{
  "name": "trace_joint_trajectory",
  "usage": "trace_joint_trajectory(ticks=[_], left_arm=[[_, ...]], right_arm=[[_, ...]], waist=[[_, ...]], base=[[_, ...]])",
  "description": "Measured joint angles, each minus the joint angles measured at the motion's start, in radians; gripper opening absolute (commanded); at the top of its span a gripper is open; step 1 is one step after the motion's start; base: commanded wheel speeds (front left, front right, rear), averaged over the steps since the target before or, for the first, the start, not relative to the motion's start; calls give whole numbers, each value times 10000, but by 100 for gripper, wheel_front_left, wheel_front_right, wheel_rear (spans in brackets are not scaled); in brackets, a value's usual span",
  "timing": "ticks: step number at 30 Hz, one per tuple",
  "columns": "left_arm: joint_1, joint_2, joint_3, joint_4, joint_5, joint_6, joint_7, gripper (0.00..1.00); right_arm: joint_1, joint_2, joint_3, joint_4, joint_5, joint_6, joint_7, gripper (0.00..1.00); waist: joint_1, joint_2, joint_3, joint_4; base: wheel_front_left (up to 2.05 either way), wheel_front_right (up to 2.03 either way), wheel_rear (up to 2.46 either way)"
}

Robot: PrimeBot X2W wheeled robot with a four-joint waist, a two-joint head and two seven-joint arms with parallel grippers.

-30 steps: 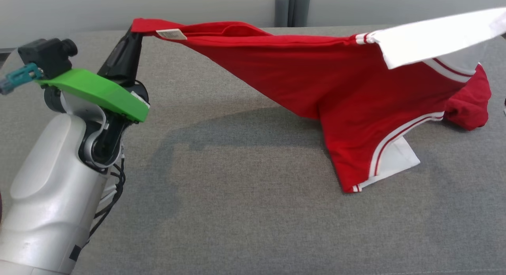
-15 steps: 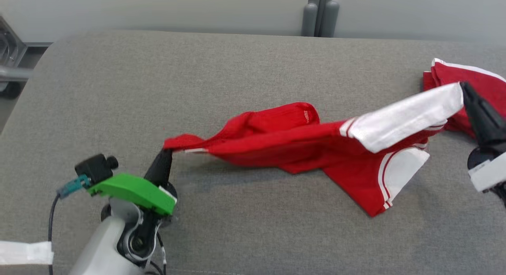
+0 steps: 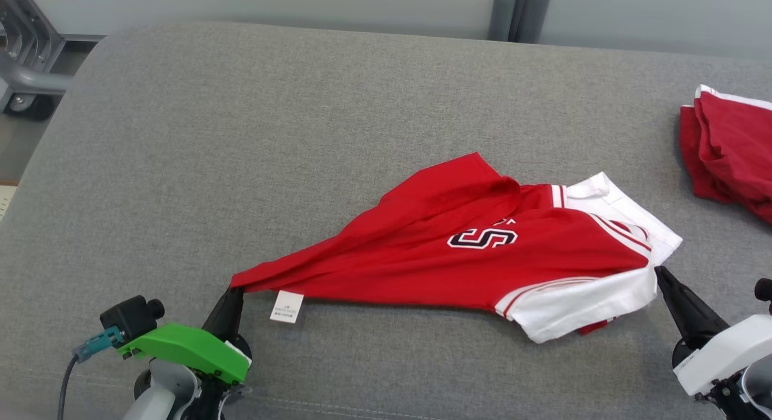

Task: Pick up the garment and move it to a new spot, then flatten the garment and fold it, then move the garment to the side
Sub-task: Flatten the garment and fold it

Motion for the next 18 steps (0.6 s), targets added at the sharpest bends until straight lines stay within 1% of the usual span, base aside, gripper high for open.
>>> trace_joint_trajectory(ticks=[4, 6, 8, 11, 14, 16, 18], left_arm=[[180, 240, 46, -301, -19, -19, 2, 0], [180, 253, 75, -418, -94, -65, 8, 0], [177, 284, 94, -784, -192, -130, 88, 0], [107, 520, 71, -1450, -249, -228, 286, 0], [-318, 995, 48, -2134, -128, -282, 477, 0], [-726, 1402, 69, -2652, 92, -282, 637, 0], [-965, 1678, 299, -3233, 88, -282, 727, 0]], right_arm=[[-60, 272, -600, -150, 221, 0, -512, 0], [-135, 284, -792, -255, 274, 2, -583, 0], [-477, 238, -1189, -537, 290, 33, -677, 0], [-1226, -142, -1720, -1120, 228, 219, -750, 0], [-1953, -696, -2284, -1685, 59, 439, -757, 0], [-2342, -1011, -2700, -2065, 25, 522, -802, 0], [-2601, -1287, -3074, -2431, -2, 604, -842, 0]], waist=[[0, 0, 30, -147], [0, 0, 24, -190], [0, 0, -10, -277], [0, 0, -132, -385], [0, 0, -333, -476], [0, 0, -504, -529], [0, 0, -694, -575]], base=[[0, 0, 0], [0, 0, 0], [0, 0, 0], [0, 0, 0], [0, 0, 0], [0, 0, 0], [0, 0, 0]])
